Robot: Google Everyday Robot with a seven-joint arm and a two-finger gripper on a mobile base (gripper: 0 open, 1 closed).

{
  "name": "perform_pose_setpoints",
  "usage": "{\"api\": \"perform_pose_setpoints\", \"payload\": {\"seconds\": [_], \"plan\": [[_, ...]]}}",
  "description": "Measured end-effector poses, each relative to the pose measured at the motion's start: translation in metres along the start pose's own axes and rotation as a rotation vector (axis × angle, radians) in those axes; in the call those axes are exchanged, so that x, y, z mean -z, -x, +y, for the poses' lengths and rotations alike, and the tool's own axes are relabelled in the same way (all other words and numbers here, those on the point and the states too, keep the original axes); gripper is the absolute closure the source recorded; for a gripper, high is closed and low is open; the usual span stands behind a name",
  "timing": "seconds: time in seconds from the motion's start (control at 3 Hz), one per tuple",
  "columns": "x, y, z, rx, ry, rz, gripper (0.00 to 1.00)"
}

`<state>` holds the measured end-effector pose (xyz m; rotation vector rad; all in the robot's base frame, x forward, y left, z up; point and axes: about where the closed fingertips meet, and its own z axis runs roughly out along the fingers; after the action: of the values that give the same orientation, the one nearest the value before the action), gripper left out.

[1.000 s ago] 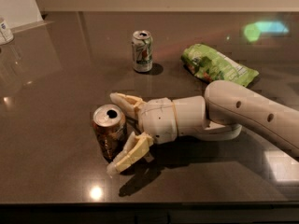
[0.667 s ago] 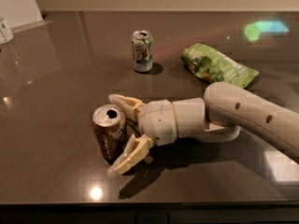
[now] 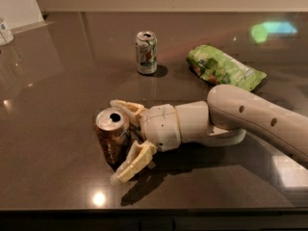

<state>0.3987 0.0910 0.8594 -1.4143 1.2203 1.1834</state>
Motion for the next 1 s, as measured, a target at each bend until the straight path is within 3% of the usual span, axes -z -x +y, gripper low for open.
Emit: {"api": "perform_pose_setpoints", "payload": {"seconds": [0.33,1.0], "plan": [[-0.0042,-0.0056,0.0018,-0.008,0.017,0.021,0.04],[-0.0037,-0.0113,0.0007,-0.031,0.014,0.033,0.45]]}}
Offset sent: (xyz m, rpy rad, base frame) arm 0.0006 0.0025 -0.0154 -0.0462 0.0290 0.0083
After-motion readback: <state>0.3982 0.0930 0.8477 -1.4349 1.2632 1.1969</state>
